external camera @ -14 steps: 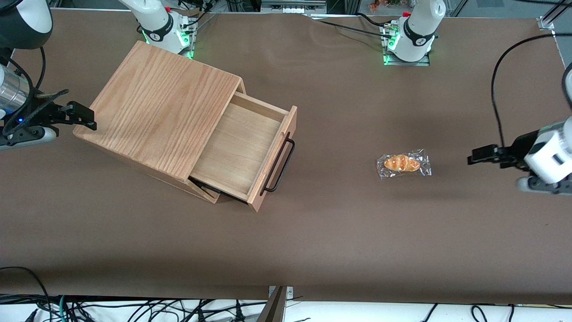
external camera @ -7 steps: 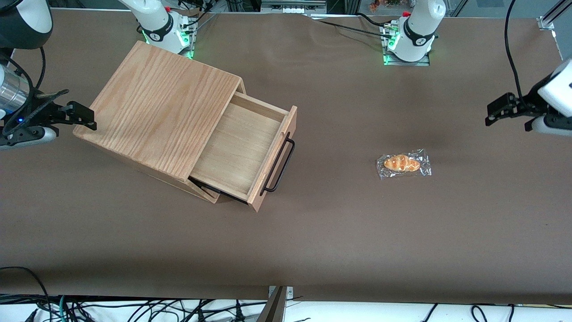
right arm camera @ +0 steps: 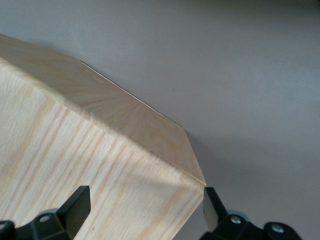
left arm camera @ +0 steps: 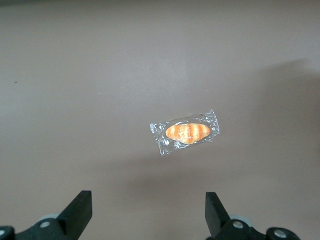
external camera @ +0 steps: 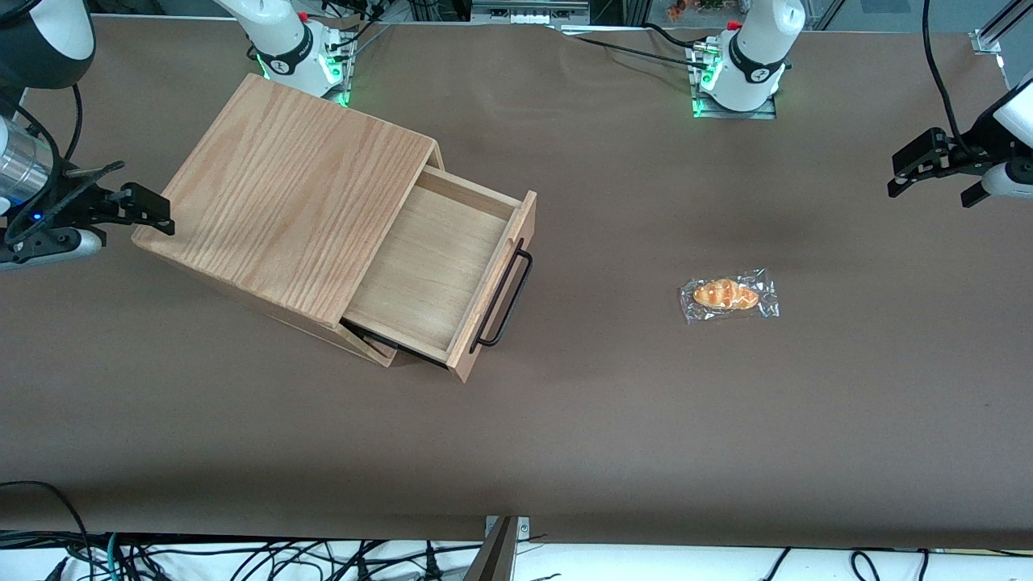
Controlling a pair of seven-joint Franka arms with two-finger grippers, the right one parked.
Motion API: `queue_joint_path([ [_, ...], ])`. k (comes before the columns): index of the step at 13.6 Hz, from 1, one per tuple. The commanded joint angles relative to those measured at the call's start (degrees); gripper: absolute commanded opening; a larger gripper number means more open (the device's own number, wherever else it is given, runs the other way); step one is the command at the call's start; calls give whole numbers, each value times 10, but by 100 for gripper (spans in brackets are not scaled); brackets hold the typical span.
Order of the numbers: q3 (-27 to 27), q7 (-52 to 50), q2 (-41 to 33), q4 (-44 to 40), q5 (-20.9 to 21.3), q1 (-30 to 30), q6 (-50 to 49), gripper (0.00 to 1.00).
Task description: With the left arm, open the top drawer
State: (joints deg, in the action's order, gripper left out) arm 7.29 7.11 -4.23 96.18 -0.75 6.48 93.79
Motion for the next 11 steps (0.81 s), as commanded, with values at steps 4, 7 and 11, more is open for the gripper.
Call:
queue_joint_path([
  [4, 1, 6, 13, -3, 15, 8, -6, 100],
  [7, 2, 10, 21, -3, 13, 6, -5, 100],
  [11, 2, 9, 23, -4, 9, 6, -2, 100],
])
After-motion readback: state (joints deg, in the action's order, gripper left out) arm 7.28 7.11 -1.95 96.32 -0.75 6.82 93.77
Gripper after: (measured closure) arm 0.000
